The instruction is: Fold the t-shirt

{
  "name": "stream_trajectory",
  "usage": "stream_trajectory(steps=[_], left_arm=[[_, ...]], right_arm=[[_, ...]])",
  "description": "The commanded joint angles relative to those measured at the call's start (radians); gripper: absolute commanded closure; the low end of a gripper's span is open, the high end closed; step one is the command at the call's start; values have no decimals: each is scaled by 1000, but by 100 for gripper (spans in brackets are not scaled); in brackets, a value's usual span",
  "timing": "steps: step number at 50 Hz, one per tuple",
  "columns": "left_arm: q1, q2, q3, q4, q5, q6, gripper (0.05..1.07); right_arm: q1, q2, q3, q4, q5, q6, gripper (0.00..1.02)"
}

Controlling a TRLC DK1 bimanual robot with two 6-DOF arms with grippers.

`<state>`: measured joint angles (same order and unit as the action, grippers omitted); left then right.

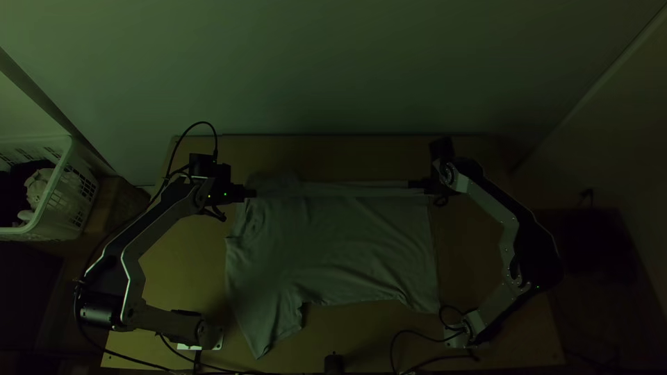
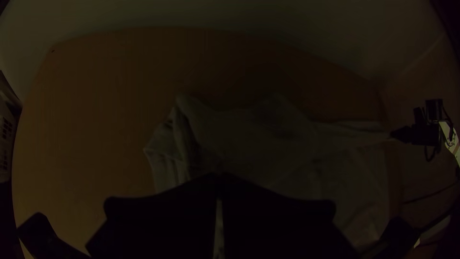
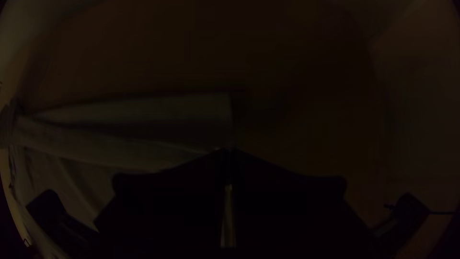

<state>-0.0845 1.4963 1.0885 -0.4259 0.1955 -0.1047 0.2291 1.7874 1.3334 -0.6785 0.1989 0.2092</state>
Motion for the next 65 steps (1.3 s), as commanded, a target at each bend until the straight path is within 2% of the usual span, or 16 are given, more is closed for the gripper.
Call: stream_trajectory(steps=[1,32,34,35,36,38,41,42,43,45,46,53,65], left_arm=[[-3,-64,-75,6,2,-15,105],[-3,-74,-279,101,-2,-3,105],[-3,-64,-280,101,-2,-3,101],[-3,-59,-282,99,-1,-3,95],[-3,-57,-282,95,-1,-3,88],[-3,-56,-283,88,1,-3,68],[-3,-70,-283,68,2,-3,43],[-4,-77,-283,59,2,-4,35],[-4,-84,-283,52,4,-4,28],[-3,-94,-280,30,22,-4,14],[-3,-99,-274,18,33,-4,11],[-3,-189,-268,-10,45,16,11],[-4,-283,-188,-208,47,43,11]], right_arm=[[10,-57,-82,27,19,15,100],[9,-100,-287,114,19,41,100],[6,-102,-290,114,19,44,100],[4,-103,-292,114,19,44,99],[3,-108,-293,114,19,47,96],[-1,-115,-298,114,19,50,77],[-10,-129,-306,111,17,58,24],[-14,-135,-309,108,17,64,11],[-19,-141,-313,103,17,71,5],[-24,-155,-315,99,17,73,4],[-28,-163,-316,97,17,73,4],[-42,-256,-336,92,17,62,4],[-47,-457,-349,74,17,35,4]])
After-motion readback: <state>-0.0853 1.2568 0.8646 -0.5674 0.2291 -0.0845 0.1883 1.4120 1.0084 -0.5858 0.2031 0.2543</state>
